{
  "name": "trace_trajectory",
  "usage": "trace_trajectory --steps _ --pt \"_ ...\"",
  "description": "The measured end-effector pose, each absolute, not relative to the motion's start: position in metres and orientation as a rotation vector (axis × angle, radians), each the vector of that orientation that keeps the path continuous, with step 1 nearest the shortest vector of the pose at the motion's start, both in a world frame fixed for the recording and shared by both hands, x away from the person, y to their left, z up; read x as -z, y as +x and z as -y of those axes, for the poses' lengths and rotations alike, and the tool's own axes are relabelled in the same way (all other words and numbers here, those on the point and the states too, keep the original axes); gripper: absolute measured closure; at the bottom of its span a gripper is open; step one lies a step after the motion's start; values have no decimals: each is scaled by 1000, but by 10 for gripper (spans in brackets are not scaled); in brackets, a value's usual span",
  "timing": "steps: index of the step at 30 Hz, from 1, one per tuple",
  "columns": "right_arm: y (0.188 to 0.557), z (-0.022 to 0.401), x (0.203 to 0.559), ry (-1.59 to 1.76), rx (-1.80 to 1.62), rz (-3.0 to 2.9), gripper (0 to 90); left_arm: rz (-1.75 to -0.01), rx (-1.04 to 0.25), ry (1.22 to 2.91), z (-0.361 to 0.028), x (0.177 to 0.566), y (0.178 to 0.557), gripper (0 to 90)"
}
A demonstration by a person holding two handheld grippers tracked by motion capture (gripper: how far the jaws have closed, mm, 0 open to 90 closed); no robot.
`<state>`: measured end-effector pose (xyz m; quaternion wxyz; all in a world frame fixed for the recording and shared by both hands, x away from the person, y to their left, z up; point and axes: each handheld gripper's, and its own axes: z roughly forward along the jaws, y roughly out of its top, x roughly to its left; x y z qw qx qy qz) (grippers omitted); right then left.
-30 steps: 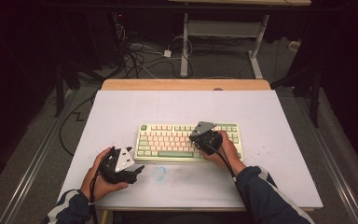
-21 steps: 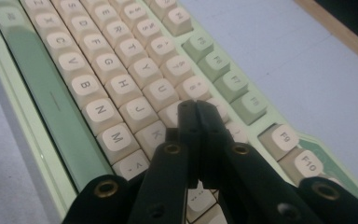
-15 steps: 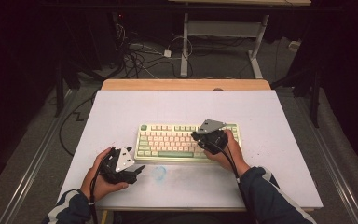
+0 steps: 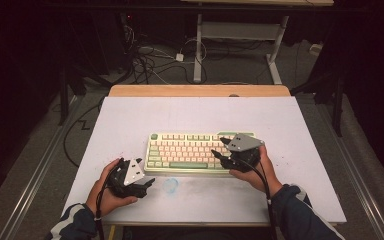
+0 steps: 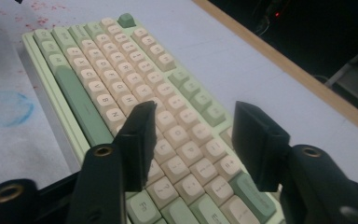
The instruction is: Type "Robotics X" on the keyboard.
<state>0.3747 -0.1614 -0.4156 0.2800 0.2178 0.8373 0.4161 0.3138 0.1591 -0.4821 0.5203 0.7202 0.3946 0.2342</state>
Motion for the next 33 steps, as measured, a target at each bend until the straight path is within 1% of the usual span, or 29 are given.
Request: trace_trajectory --steps 1,4,12,18,22,25,26,27,28,32,33 --pt "373 165 415 579 -1128 -2228 418 -948 -562 1725 -159 482 314 222" --pt "368 174 415 607 -1145 -2191 347 -951 -561 1723 -159 481 314 225" --pt "354 195 420 648 -1119 -2110 239 -950 -565 1711 -159 481 313 226" --pt "341 208 423 677 -1117 -2077 230 -960 -579 1692 -158 479 313 228" --pt "333 215 426 687 -1110 -2067 229 -972 -586 1676 -159 477 315 249" --pt "327 220 428 696 -1112 -2064 230 -958 -613 1670 -159 476 314 298" --pt "324 220 429 688 -1098 -2064 230 -956 -614 1666 -159 475 314 347" --pt "322 221 430 678 -1084 -2059 230 -959 -610 1661 -159 474 314 367" --pt "320 222 432 674 -1079 -2060 230 -962 -606 1659 -159 473 314 374" --pt "312 228 438 673 -1085 -2054 232 -968 -594 1666 -158 472 314 450" --pt "310 229 439 674 -1090 -2052 233 -969 -595 1678 -158 472 315 454"
